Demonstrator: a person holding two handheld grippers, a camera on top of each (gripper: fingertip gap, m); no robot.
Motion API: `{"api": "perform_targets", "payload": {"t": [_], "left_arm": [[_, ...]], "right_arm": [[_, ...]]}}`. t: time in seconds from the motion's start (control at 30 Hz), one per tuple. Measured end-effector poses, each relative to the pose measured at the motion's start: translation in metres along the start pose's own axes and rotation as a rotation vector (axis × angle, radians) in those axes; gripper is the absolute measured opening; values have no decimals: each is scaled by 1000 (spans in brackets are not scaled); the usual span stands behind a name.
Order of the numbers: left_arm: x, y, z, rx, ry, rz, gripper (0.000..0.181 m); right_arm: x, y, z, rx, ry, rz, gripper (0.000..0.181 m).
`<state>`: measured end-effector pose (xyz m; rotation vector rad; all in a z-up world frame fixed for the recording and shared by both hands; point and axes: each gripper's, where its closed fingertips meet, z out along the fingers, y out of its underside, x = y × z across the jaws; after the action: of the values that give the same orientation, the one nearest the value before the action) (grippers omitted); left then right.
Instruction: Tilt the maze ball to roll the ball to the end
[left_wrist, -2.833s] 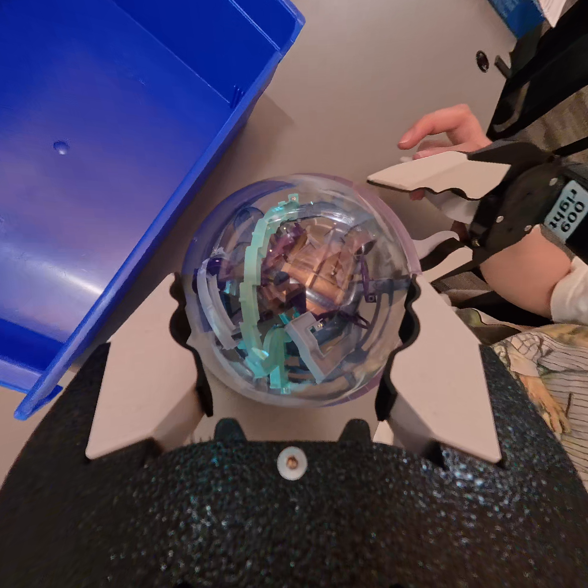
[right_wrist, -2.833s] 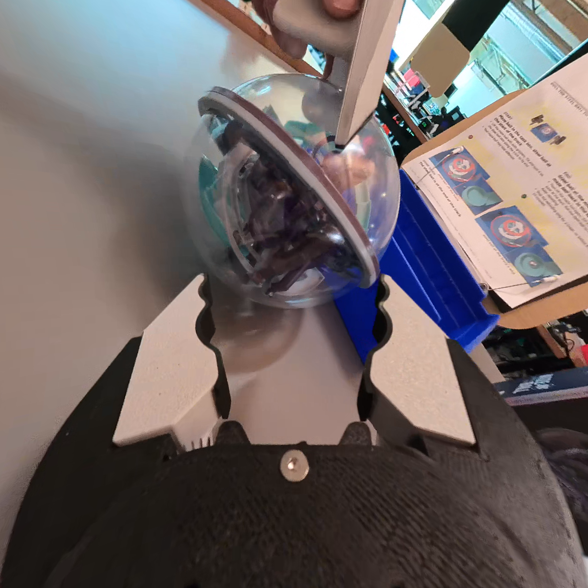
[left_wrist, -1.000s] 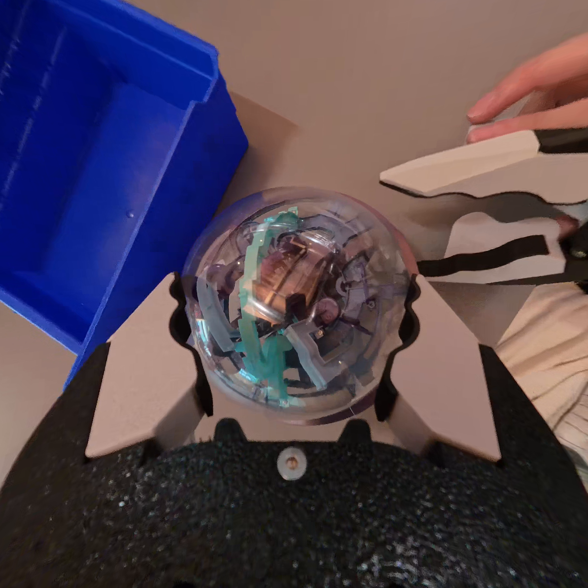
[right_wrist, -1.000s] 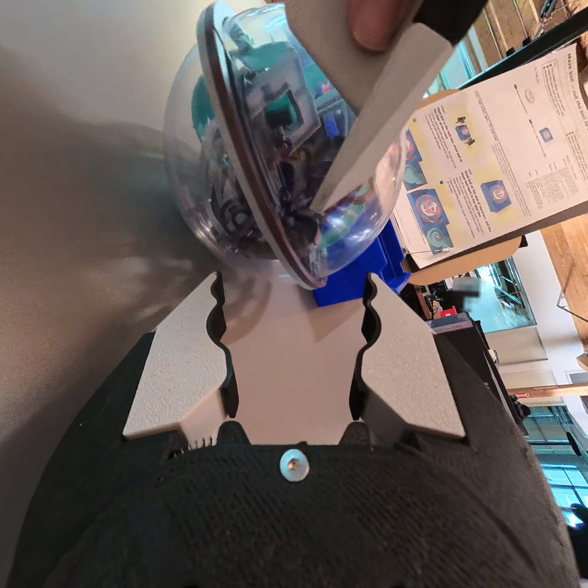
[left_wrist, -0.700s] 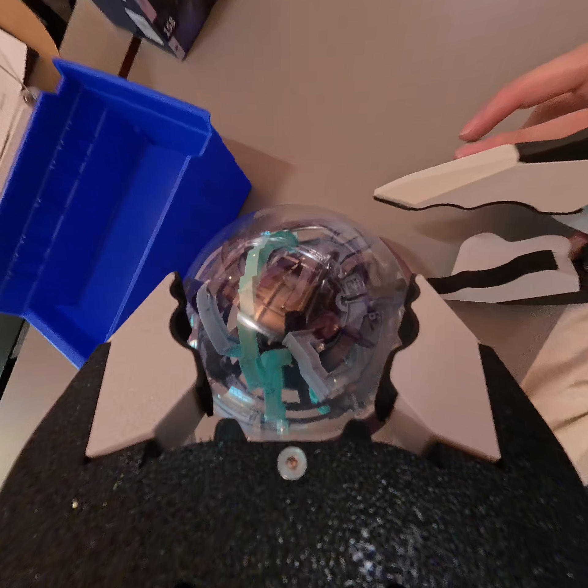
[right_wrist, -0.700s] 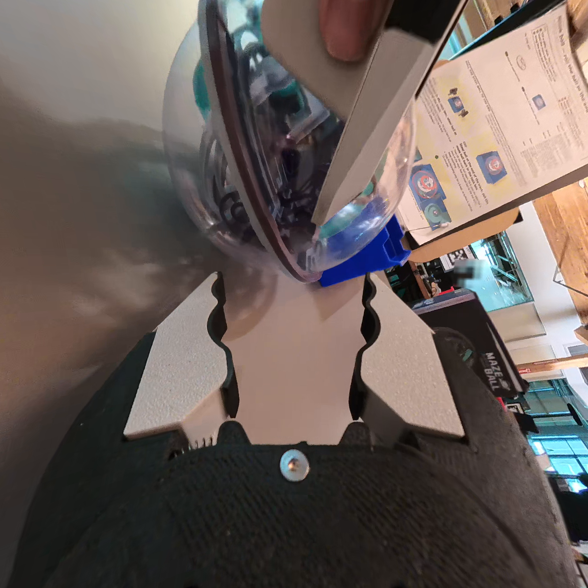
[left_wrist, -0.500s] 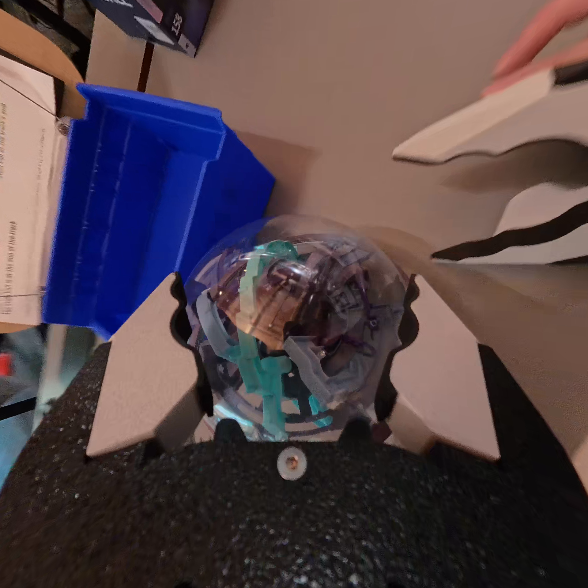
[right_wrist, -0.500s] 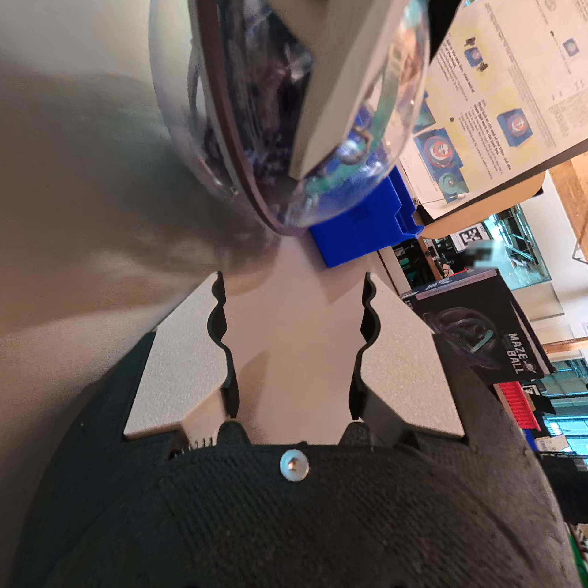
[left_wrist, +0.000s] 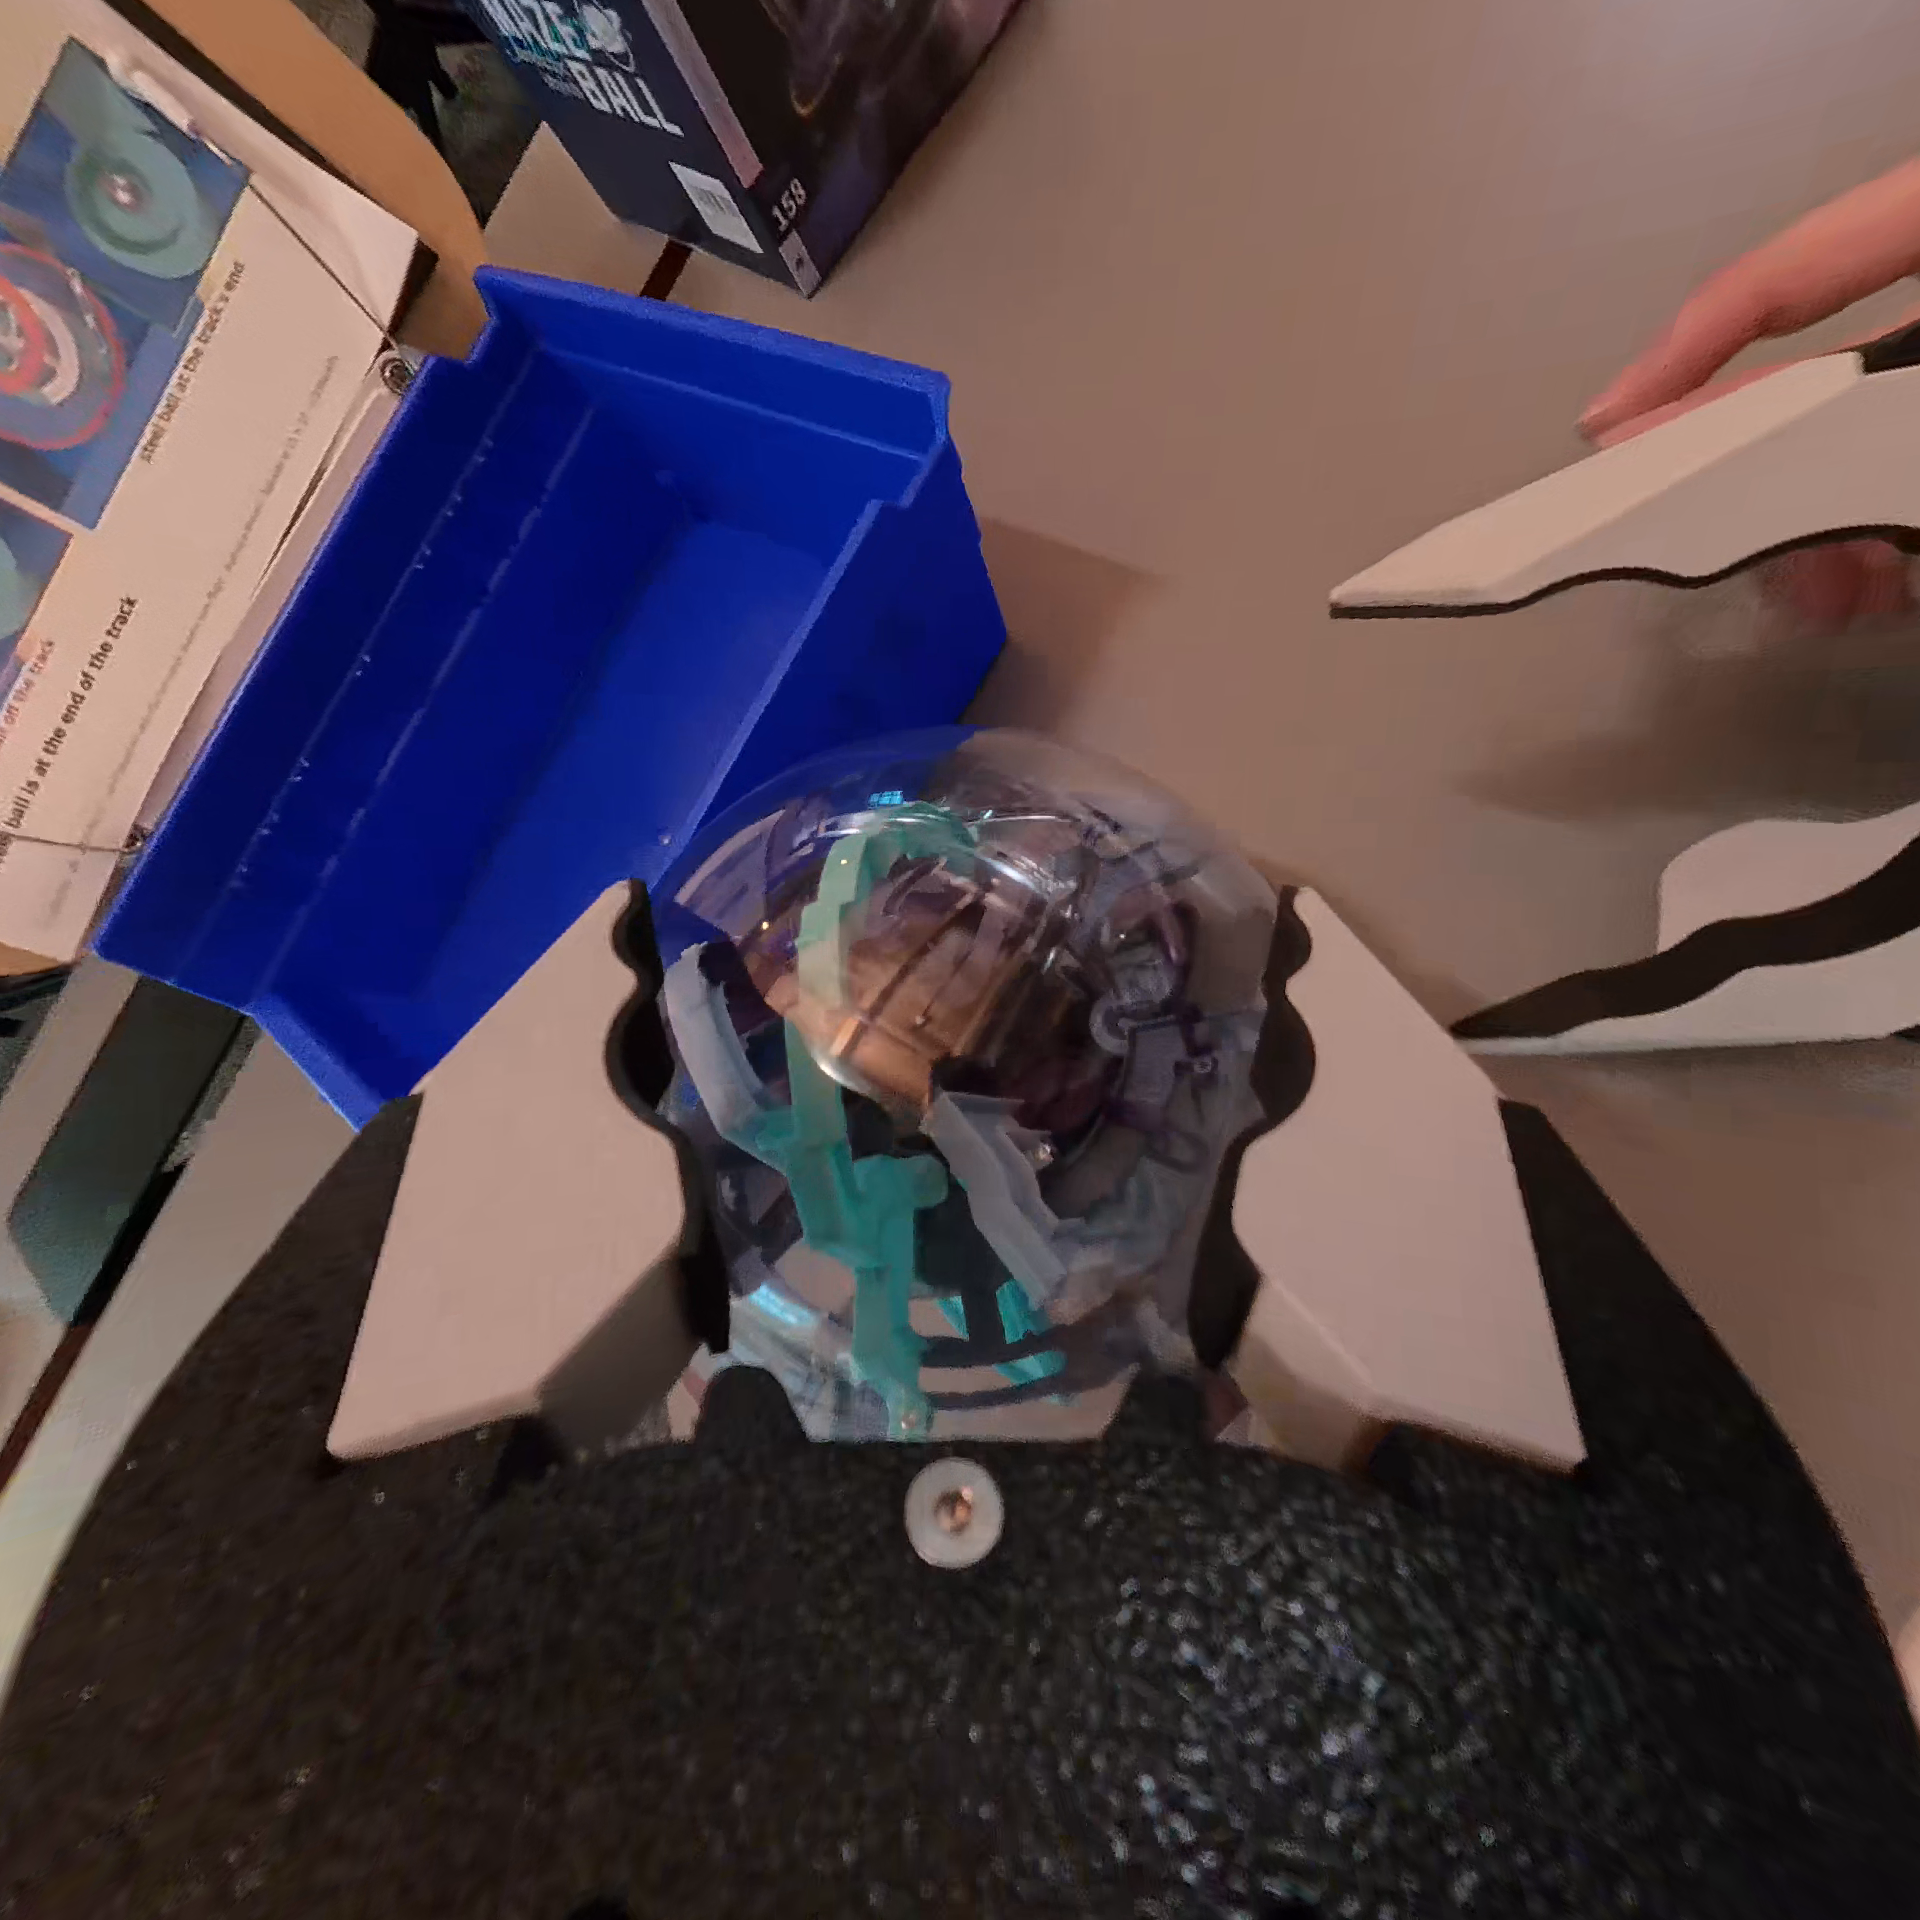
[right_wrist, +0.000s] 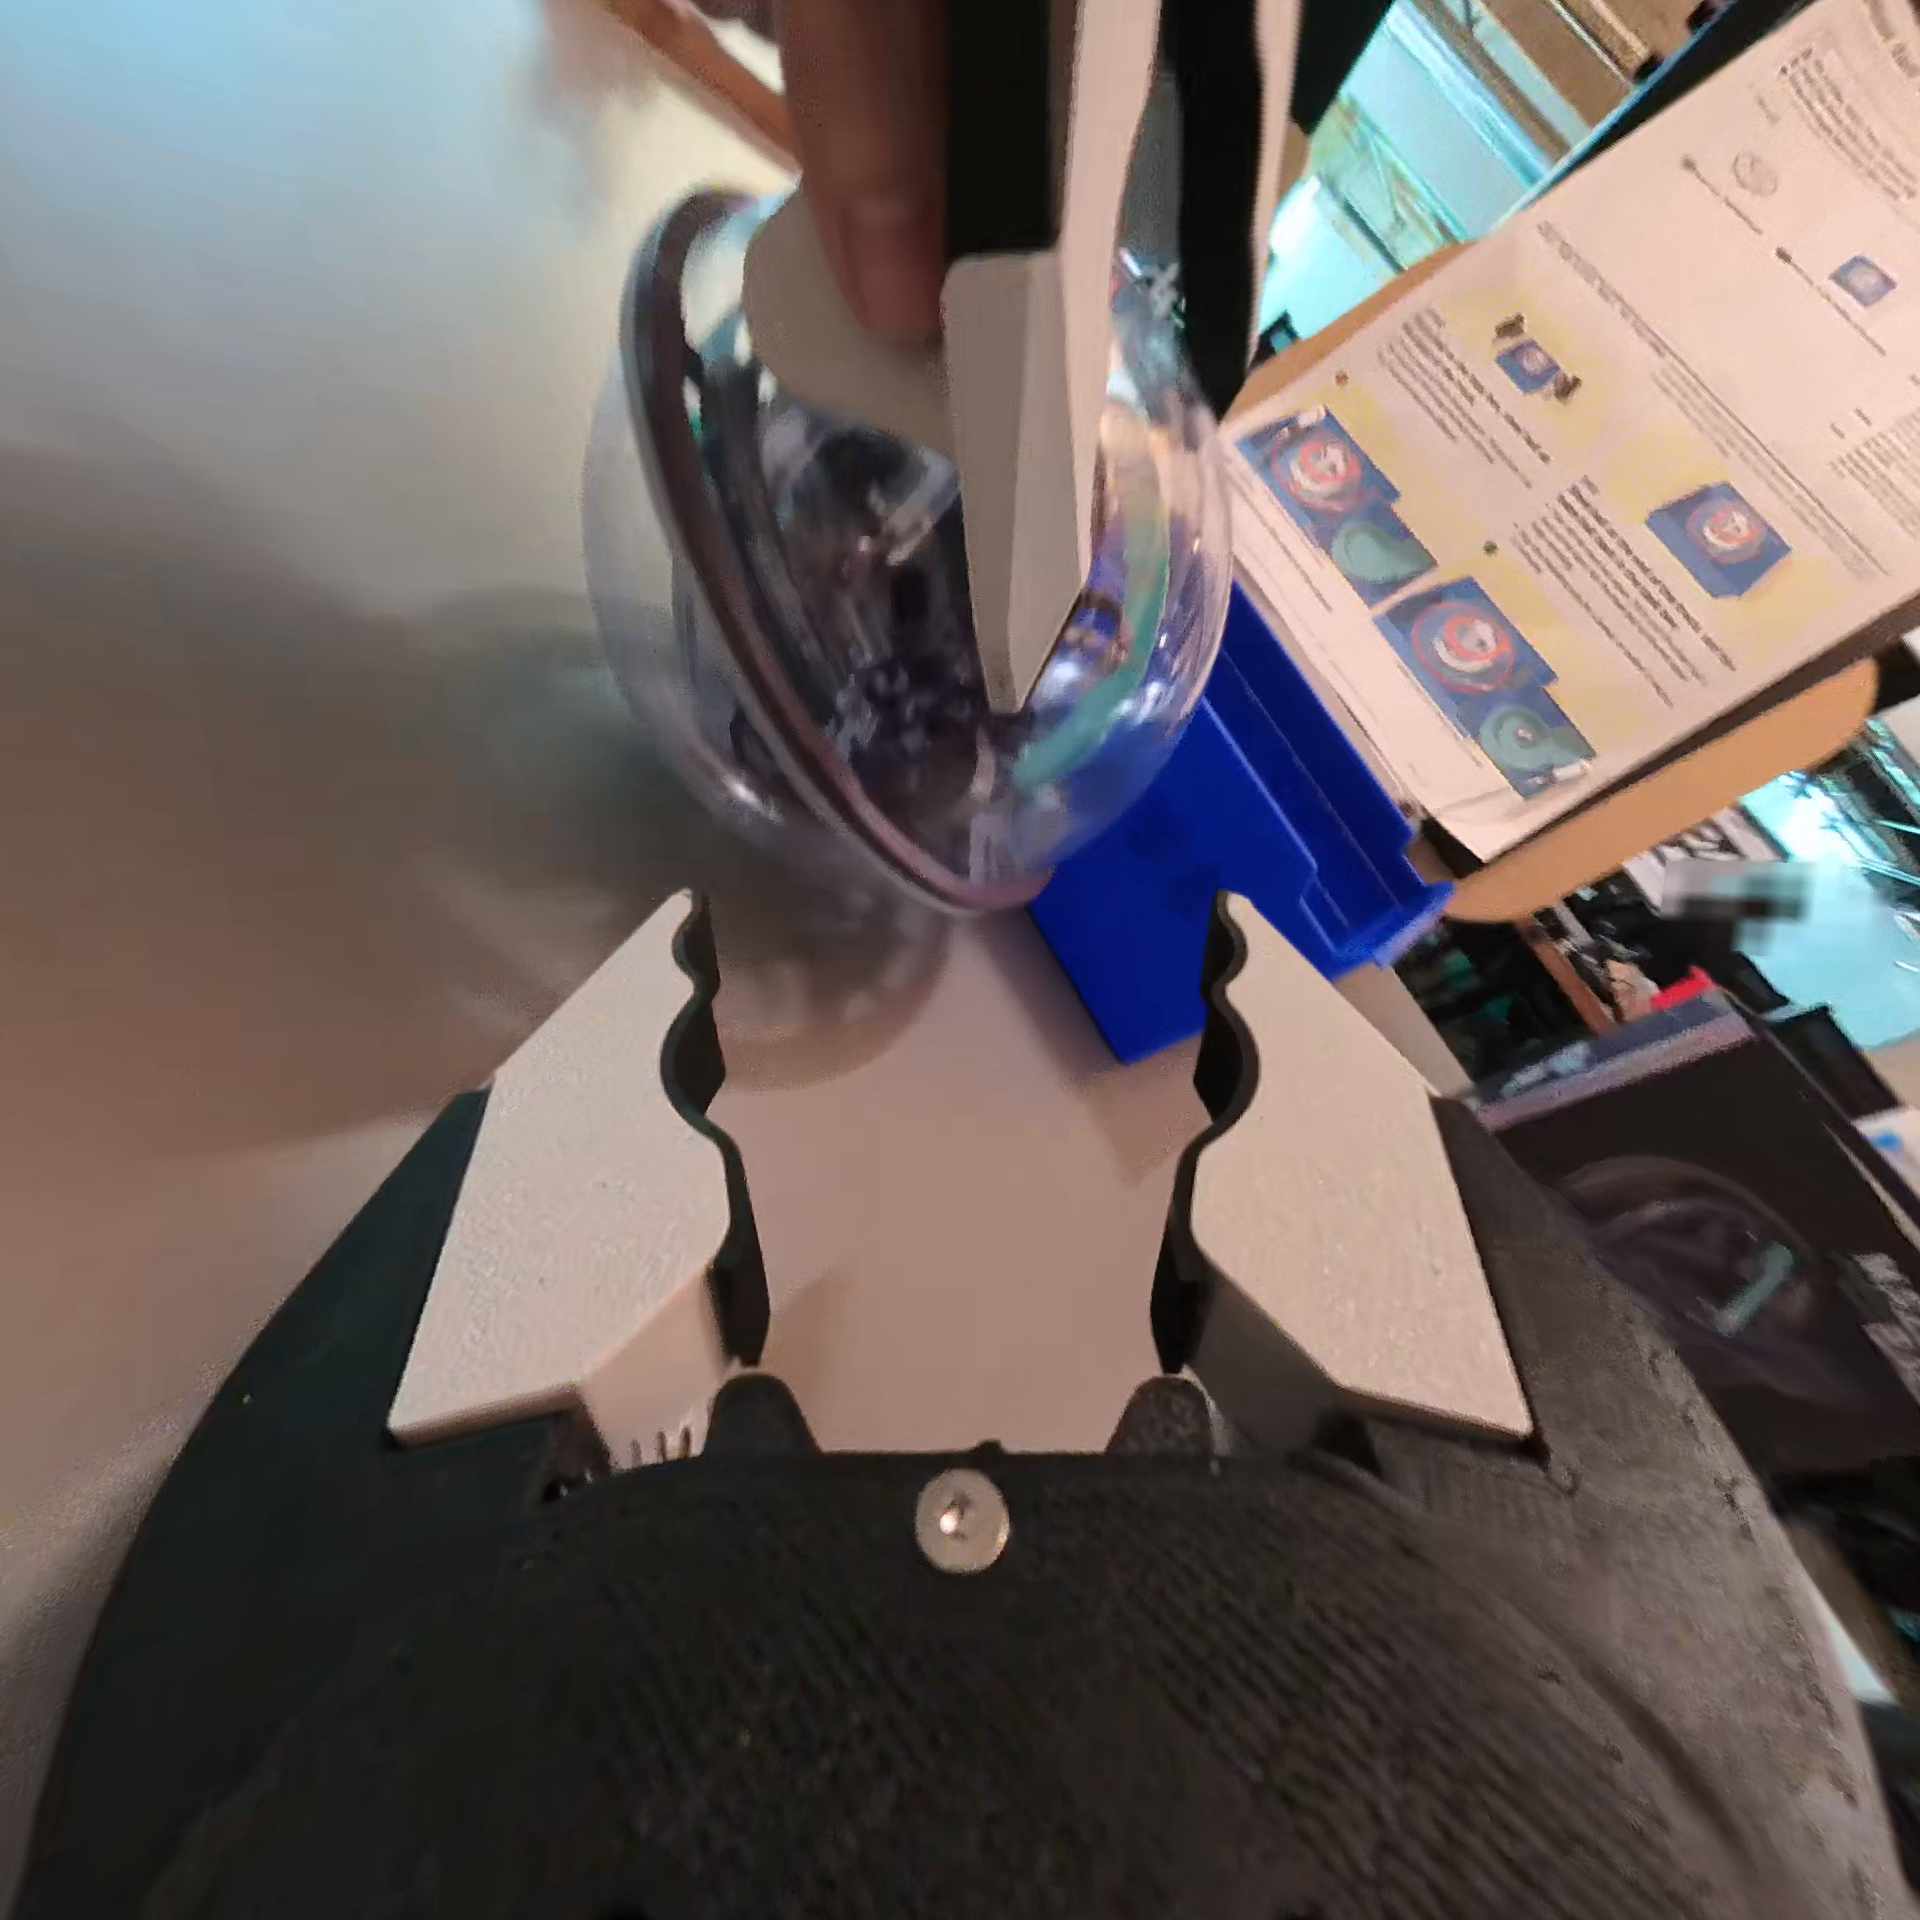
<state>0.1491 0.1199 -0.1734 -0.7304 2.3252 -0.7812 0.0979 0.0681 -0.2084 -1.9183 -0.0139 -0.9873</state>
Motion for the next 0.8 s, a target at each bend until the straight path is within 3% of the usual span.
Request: {"api": "perform_targets", "payload": {"t": [0.17,0.27,0.43,0.63,0.8], "left_arm": [[-7,11,-11,81,47,-111,116],[-11,16,-15,131,92,-209,121],[-23,33,-17,137,121,-339,134],[-20,52,-15,54,199,-407,152],[-9,44,-10,-15,178,-280,152]], "right_arm": [[22,-46,17,82,-164,73,103],[42,-76,35,154,-276,242,110],[3,-58,69,-55,-612,373,118],[-9,-67,71,13,-614,372,116],[-7,-55,58,37,-575,391,113]]}}
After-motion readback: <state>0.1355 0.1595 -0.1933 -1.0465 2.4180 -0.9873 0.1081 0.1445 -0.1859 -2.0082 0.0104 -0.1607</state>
